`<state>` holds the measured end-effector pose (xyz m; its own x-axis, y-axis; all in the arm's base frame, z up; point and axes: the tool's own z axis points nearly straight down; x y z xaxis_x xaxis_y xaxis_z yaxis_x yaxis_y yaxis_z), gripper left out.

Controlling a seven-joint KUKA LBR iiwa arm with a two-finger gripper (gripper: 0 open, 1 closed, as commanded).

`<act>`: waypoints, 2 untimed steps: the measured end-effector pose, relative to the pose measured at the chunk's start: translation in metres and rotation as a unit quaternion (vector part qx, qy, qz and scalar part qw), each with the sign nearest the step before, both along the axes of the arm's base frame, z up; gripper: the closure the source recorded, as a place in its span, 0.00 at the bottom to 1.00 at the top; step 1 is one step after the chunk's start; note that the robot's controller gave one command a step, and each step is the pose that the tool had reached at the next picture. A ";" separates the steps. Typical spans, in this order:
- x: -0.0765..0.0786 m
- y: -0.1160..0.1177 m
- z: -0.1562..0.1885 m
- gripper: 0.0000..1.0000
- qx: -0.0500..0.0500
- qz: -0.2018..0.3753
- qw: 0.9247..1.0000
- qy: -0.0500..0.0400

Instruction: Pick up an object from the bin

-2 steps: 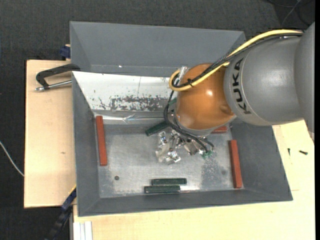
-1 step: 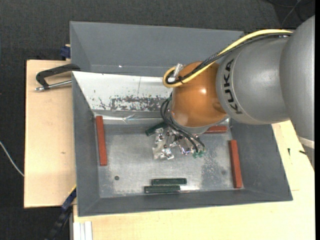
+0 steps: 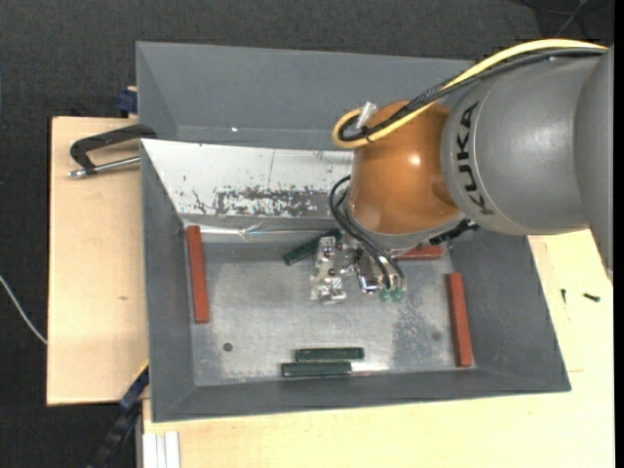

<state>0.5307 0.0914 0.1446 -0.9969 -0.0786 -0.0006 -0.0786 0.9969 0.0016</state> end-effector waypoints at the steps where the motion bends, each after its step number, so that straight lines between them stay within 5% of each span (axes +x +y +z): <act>1: 0.016 -0.003 0.057 1.00 -0.001 0.112 0.994 -0.001; 2: -0.027 -0.018 0.003 0.00 0.000 0.018 1.000 -0.001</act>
Offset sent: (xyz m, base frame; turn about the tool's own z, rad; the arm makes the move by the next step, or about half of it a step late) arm -0.0345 -0.0207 -0.0087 -0.0216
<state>0.5041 0.0739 0.1479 -0.9934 -0.1144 -0.0026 -0.1144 0.9934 0.0010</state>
